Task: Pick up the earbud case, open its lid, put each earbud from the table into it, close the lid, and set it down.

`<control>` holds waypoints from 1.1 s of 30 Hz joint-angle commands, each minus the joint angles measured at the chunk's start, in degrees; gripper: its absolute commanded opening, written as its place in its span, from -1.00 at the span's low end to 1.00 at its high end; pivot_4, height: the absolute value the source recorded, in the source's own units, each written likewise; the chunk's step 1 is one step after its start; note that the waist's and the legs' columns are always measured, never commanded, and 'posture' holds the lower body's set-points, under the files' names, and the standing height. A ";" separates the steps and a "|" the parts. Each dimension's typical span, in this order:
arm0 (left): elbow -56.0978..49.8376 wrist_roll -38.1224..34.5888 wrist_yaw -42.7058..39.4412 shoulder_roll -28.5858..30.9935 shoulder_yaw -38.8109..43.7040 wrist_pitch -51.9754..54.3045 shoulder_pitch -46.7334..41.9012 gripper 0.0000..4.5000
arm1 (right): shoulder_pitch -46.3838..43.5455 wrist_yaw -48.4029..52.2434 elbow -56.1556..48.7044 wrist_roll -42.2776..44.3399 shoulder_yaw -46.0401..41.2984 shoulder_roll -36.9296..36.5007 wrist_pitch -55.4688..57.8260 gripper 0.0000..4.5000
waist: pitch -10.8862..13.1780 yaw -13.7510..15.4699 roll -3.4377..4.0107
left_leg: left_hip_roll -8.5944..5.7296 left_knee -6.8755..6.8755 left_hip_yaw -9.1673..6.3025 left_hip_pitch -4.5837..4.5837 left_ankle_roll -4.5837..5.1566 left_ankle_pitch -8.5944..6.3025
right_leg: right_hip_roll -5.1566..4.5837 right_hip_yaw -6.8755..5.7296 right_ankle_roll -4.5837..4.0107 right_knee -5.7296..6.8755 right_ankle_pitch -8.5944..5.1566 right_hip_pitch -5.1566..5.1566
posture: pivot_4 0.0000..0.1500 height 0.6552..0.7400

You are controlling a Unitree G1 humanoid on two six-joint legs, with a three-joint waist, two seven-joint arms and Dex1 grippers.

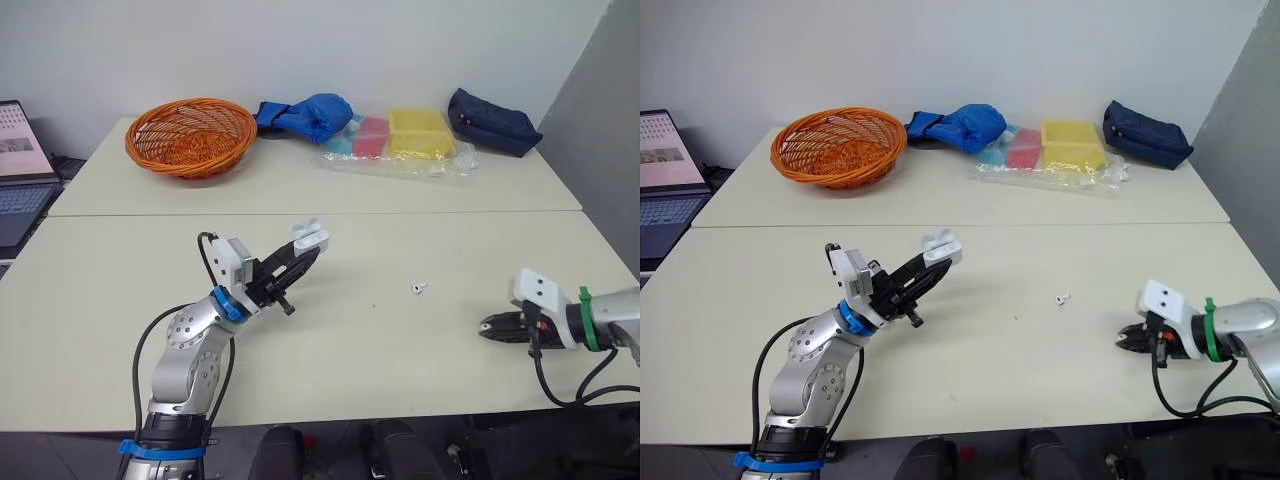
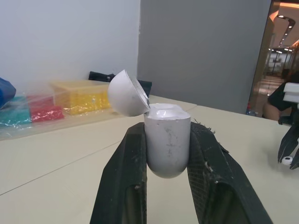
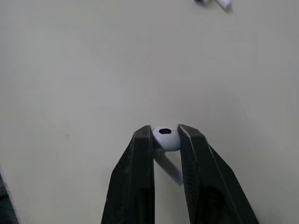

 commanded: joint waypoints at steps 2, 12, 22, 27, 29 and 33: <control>-2.72 -0.64 0.03 0.24 0.13 -0.79 0.78 -0.66 | 3.39 3.85 6.32 -1.59 -3.05 -3.22 -10.10 -0.82 | -0.01 0.00 0.02 | -0.01 -0.02 -0.01 0.00 0.00 0.00 | 0.01 -0.01 0.00 0.00 0.00 0.00 | 1.00 1.00; -4.84 -1.33 0.30 0.85 0.00 0.07 2.60 -0.66 | 1.48 11.11 19.36 -5.84 -2.24 -9.87 -23.62 -0.82 | -0.01 -0.11 0.04 | -0.02 0.02 0.00 0.08 0.00 0.00 | 0.00 0.01 0.00 0.03 0.00 0.03 | 1.00 1.00; -7.97 -1.42 1.02 0.98 -0.82 1.05 4.98 -0.66 | -3.28 13.65 27.46 -9.45 0.00 -9.73 -29.41 -0.82 | 0.00 -0.10 0.07 | -0.02 -0.03 0.01 0.07 0.00 0.00 | 0.01 0.01 -0.01 0.03 -0.01 0.01 | 1.00 1.00; -9.83 -1.69 1.52 1.16 -1.14 2.23 5.88 -0.66 | -2.90 14.92 30.22 -10.41 0.33 -10.39 -32.24 -0.82 | 0.00 -0.10 0.08 | -0.02 0.00 0.02 0.08 0.00 0.00 | 0.00 0.04 -0.01 0.03 -0.01 0.03 | 1.00 1.00; -10.34 -1.78 1.60 1.35 -1.05 2.63 6.17 -0.66 | -2.45 15.54 30.86 -10.51 0.06 -10.84 -32.90 -0.82 | -0.01 -0.10 0.09 | -0.02 0.00 0.02 0.08 0.00 0.00 | 0.00 0.03 -0.01 0.04 -0.01 0.03 | 1.00 1.00; -11.07 -2.17 1.62 1.43 -1.37 3.47 6.18 -0.66 | -4.00 15.41 33.29 -11.79 0.44 -10.72 -34.90 -0.82 | -0.01 -0.10 0.09 | -0.03 0.00 0.03 0.09 0.00 0.00 | 0.00 0.04 -0.01 0.04 -0.01 0.04 | 1.00 1.00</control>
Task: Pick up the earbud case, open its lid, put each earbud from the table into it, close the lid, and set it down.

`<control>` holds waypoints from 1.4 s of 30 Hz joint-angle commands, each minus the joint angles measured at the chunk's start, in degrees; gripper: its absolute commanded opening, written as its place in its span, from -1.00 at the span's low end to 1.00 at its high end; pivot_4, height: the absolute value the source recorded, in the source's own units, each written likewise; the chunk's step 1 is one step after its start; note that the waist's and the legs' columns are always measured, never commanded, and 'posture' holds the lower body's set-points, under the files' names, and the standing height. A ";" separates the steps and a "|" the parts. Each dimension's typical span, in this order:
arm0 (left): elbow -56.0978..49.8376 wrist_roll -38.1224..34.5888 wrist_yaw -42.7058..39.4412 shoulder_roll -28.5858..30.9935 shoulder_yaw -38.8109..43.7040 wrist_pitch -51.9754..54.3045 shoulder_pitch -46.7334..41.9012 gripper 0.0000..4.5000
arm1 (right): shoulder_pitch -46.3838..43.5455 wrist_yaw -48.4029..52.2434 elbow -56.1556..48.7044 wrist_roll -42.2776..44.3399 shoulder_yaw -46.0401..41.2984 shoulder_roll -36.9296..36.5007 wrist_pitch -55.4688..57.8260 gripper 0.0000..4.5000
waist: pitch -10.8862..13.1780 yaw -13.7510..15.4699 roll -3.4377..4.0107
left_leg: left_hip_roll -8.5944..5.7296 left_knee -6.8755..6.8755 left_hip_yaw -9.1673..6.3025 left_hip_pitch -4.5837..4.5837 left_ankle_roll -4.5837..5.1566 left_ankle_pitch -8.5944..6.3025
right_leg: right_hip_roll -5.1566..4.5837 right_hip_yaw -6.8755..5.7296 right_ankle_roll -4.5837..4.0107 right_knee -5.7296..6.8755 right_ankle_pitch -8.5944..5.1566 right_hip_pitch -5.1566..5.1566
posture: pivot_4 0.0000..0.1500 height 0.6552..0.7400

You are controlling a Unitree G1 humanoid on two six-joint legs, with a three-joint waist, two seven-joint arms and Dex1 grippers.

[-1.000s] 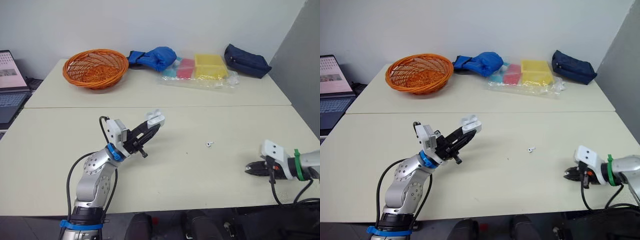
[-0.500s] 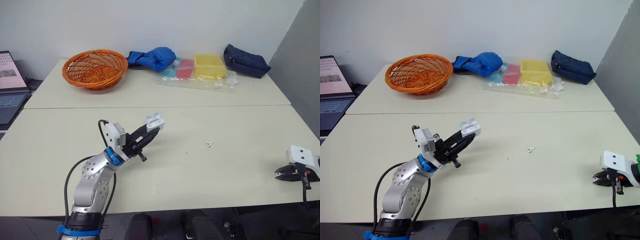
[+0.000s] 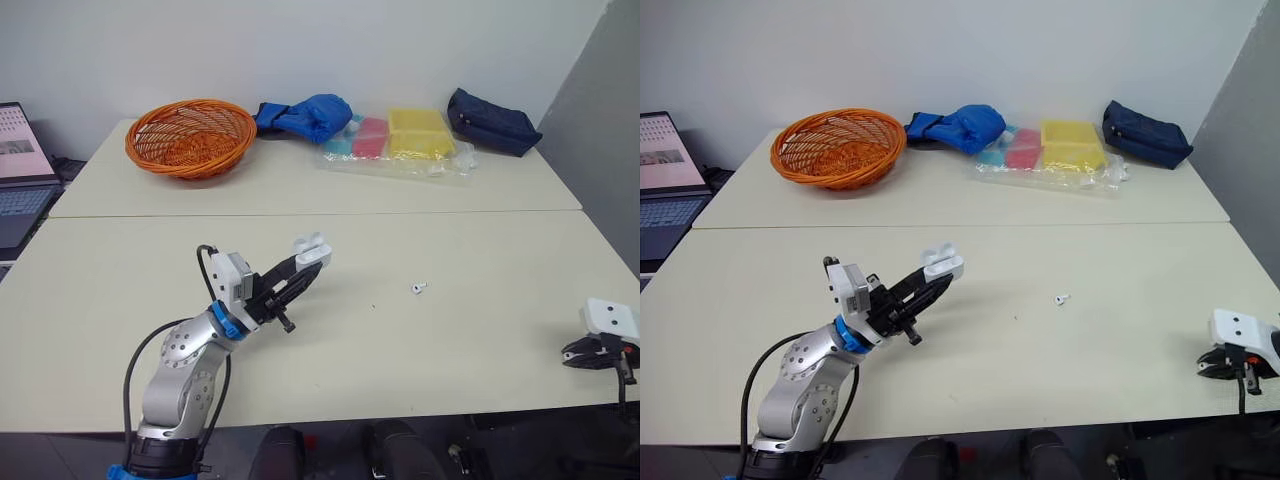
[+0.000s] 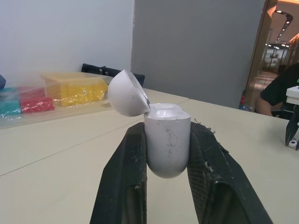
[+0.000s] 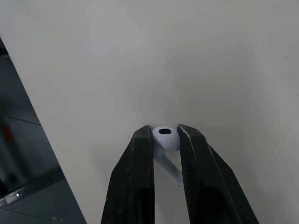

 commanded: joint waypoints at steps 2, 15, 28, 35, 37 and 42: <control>-2.93 -1.10 0.21 0.11 -0.73 0.62 -0.18 -0.66 | -1.56 0.10 2.11 -1.43 0.01 -0.82 -2.27 -0.82 | 0.00 -0.01 0.00 | -0.01 0.00 0.01 0.01 0.00 0.00 | 0.00 0.01 0.00 0.00 0.00 0.00 | 1.00 1.00; -4.46 -1.29 0.40 0.17 -0.83 1.15 1.39 -0.66 | -0.35 1.15 2.89 -2.22 -0.51 -2.97 -3.84 0.07 | -0.01 0.00 0.03 | -0.03 0.01 0.01 0.03 0.00 0.00 | -0.03 0.02 0.00 0.03 0.00 0.01 | 1.00 1.00; -5.19 -0.69 1.65 -0.70 -1.51 0.81 2.79 -0.66 | 2.20 -0.20 -7.91 -5.08 -0.20 -6.72 -0.35 0.07 | -0.10 -0.09 0.37 | -0.03 0.01 0.01 0.11 0.00 0.00 | -0.02 0.04 0.00 0.08 0.00 0.01 | 1.00 1.00; -5.47 -0.77 2.00 -0.55 -1.57 0.96 2.87 -0.66 | 1.83 -1.66 -13.05 -6.61 0.58 -5.74 3.07 0.07 | -0.10 -0.06 0.38 | -0.05 0.01 0.03 0.10 0.00 0.00 | -0.04 0.05 -0.01 0.08 -0.01 0.01 | 1.00 1.00; -5.45 -0.84 2.03 -0.41 -1.50 0.97 2.83 -0.66 | 1.84 -1.91 -13.50 -6.84 0.74 -5.53 3.85 0.07 | -0.10 -0.06 0.38 | -0.05 0.01 0.03 0.10 0.00 0.00 | -0.05 0.05 -0.01 0.07 -0.01 0.01 | 1.00 1.00; -5.01 -0.92 2.05 0.07 -1.21 0.91 2.56 -0.66 | 2.85 -1.80 -14.30 -7.14 1.17 -5.83 4.34 0.07 | -0.10 -0.06 0.38 | -0.05 0.01 0.03 0.11 0.00 0.00 | -0.05 0.05 -0.01 0.07 -0.01 0.00 | 1.00 1.00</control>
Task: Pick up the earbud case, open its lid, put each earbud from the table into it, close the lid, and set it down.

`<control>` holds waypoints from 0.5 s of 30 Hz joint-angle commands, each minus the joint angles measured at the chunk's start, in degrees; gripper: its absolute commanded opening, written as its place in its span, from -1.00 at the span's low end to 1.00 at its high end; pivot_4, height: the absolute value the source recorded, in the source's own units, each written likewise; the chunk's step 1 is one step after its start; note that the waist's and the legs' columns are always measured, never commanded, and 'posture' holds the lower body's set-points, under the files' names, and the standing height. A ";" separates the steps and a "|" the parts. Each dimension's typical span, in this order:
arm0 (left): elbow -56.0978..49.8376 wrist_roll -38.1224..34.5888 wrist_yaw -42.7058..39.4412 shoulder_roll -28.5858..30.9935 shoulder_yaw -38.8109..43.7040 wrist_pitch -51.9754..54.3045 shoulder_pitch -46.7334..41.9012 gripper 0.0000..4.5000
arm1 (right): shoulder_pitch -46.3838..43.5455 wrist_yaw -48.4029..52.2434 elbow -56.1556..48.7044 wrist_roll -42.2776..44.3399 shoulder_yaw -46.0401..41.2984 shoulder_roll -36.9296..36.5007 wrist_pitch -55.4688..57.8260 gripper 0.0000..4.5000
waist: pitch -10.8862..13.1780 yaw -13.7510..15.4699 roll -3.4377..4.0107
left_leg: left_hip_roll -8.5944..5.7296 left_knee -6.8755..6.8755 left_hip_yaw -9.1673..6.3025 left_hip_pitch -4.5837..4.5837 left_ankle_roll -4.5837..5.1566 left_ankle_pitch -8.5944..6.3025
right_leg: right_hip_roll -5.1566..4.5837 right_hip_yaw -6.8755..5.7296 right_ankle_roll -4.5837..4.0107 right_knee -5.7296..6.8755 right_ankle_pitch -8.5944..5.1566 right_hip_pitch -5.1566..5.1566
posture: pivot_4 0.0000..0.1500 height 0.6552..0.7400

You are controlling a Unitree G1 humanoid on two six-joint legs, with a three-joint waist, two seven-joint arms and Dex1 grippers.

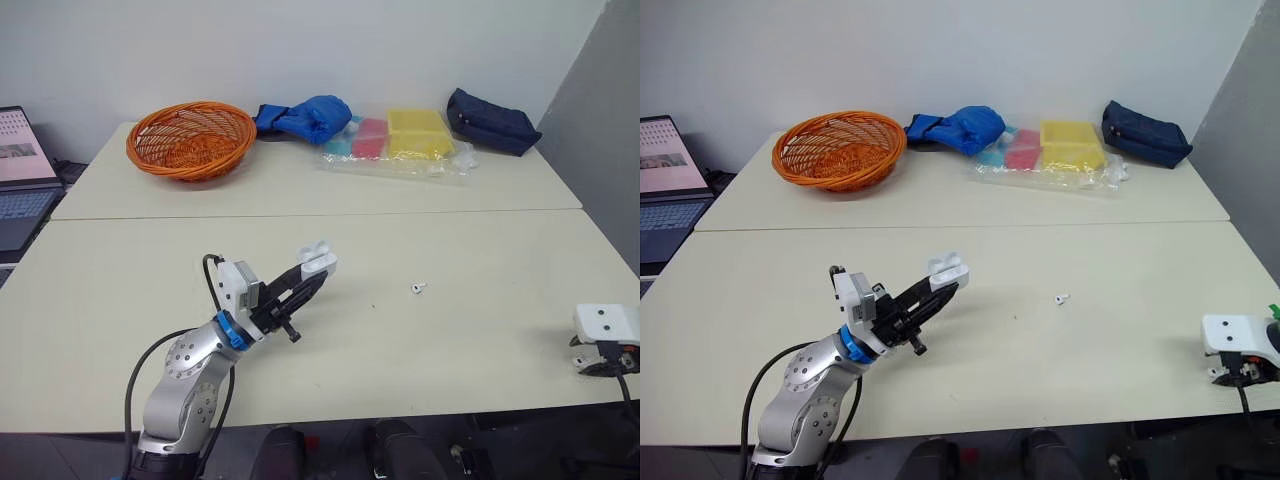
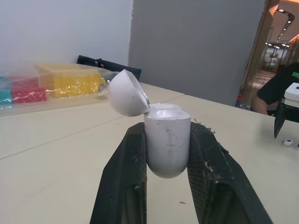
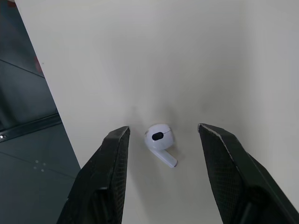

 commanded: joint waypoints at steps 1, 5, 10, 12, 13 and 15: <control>-2.06 -0.81 -0.14 0.47 0.58 -0.90 -0.57 -0.66 | 0.96 -0.01 -1.19 0.04 -0.58 -1.06 0.05 0.07 | 0.00 0.00 0.00 | 0.00 0.00 -0.01 0.00 0.00 0.00 | 0.00 0.00 0.00 0.00 0.00 0.00 | 1.00 1.00; -2.05 -1.00 -0.04 0.69 0.64 -0.69 -0.79 -0.66 | 1.61 -0.22 -1.89 -0.29 -0.35 -1.16 -0.68 0.07 | 0.00 -0.03 0.00 | 0.00 0.00 0.02 0.00 0.00 0.00 | 0.00 0.02 0.00 0.00 0.00 0.00 | 1.00 1.00; -1.90 -0.83 0.33 0.77 0.82 -0.85 -1.12 -0.66 | 1.01 -2.28 -0.97 -3.67 1.28 -1.34 -6.42 0.07 | 0.00 -0.02 0.00 | 0.00 0.00 -0.01 0.00 0.00 0.00 | 0.00 -0.01 0.00 0.00 0.00 0.00 | 1.00 1.00; -1.95 -0.76 0.46 0.87 0.92 -0.83 -1.20 -0.66 | 0.61 -2.78 -0.49 -4.24 1.49 -0.78 -6.43 0.07 | 0.01 -0.03 -0.01 | 0.00 0.00 0.00 0.00 0.00 0.00 | 0.00 -0.01 0.00 0.00 0.00 0.00 | 1.00 1.00; -2.17 -0.82 0.47 0.97 0.98 -0.77 -1.01 -0.66 | 0.61 -2.73 -0.54 -4.26 1.51 -0.68 -5.94 0.07 | 0.01 -0.03 -0.02 | 0.00 0.00 0.00 0.00 0.00 0.00 | 0.00 0.00 0.00 0.00 0.00 0.00 | 1.00 1.00; -2.43 -0.90 0.48 1.09 1.05 -0.69 -0.78 -0.66 | 0.61 -2.66 -0.59 -4.36 1.57 -0.67 -5.58 0.07 | 0.01 -0.02 -0.02 | 0.00 0.02 0.01 0.00 0.00 0.00 | -0.01 0.01 0.00 -0.01 0.00 0.02 | 1.00 1.00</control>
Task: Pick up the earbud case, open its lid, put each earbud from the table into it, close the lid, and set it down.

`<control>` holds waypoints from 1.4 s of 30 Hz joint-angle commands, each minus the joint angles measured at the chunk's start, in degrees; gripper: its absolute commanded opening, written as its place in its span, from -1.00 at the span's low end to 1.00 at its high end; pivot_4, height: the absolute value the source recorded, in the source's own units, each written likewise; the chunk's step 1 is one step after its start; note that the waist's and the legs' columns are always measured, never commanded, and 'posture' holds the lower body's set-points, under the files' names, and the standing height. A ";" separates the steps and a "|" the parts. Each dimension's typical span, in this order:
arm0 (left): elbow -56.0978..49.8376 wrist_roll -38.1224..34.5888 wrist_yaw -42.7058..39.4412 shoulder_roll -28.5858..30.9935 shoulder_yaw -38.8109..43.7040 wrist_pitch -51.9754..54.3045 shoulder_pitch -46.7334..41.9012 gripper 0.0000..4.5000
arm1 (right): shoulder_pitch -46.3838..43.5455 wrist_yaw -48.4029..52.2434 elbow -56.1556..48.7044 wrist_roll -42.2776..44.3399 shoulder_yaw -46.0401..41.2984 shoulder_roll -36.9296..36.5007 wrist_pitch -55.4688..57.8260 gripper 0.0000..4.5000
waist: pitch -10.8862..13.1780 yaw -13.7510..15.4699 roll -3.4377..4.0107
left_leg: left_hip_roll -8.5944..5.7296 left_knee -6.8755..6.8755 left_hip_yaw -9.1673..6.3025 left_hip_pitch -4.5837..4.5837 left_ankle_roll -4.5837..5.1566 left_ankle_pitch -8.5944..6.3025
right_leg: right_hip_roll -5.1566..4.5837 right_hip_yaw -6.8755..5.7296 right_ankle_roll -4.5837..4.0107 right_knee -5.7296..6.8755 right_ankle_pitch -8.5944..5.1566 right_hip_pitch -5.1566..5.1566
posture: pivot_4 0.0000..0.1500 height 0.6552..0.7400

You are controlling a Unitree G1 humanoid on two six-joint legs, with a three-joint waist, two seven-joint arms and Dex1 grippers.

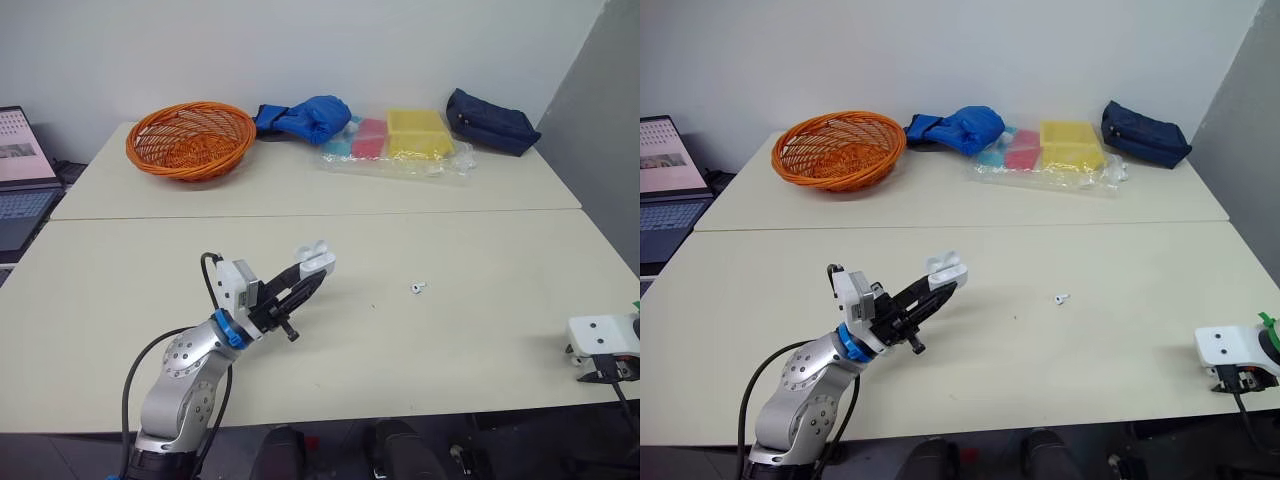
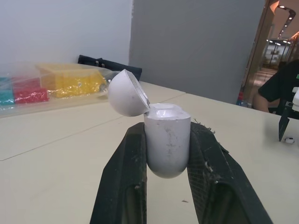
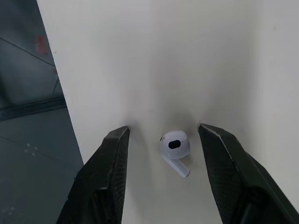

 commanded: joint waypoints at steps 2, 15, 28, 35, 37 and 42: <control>-2.75 -0.94 0.35 0.46 0.86 -0.50 -0.08 -0.66 | -1.18 -1.22 0.56 -1.97 0.74 -0.39 0.09 0.07 | 0.00 0.00 0.00 | 0.00 0.04 0.00 0.00 0.00 0.00 | -0.01 -0.01 0.00 0.00 0.00 0.02 | 1.00 1.00; -3.38 -0.88 0.60 0.42 0.64 -0.19 -0.07 -0.66 | -1.51 -1.66 -0.01 -2.39 1.37 -0.10 1.74 0.07 | 0.00 -0.01 -0.01 | 0.00 0.08 0.00 0.01 0.00 0.00 | -0.03 0.01 0.00 0.00 0.00 0.03 | 1.00 1.00; -3.18 -1.07 0.36 0.65 0.56 0.19 -0.65 -0.66 | -1.51 -1.91 -0.15 -2.84 1.18 -0.07 1.16 -0.82 | 0.00 -0.01 -0.02 | 0.00 0.10 0.00 0.02 0.00 0.00 | -0.06 0.02 0.00 -0.02 0.00 0.05 | 1.00 1.00; -2.30 -0.95 -0.24 0.69 0.74 -0.39 -0.98 -0.66 | -5.15 1.86 -13.93 6.00 -1.83 1.28 15.54 -0.82 | 0.00 -0.16 0.01 | 0.03 0.06 -0.03 0.07 0.00 0.00 | -0.04 0.03 0.00 0.07 0.00 0.01 | 1.00 1.00; -1.24 -0.36 0.11 0.21 0.53 -0.75 -1.96 -0.66 | -12.58 -0.81 -24.79 18.81 -4.11 6.54 40.42 -0.82 | 0.01 -0.32 0.00 | 0.06 0.00 -0.03 0.10 0.00 0.00 | 0.01 0.01 0.00 0.09 0.00 0.00 | 1.00 1.00; 2.28 0.65 1.38 -2.92 -0.69 -2.12 -6.61 -0.66 | -43.29 -24.86 -33.01 34.49 -28.27 46.94 97.15 -0.82 | 0.07 -1.10 0.02 | 0.14 -0.10 -0.19 0.28 -0.05 0.02 | 0.15 -0.01 -0.03 0.22 0.14 0.10 | 1.00 1.00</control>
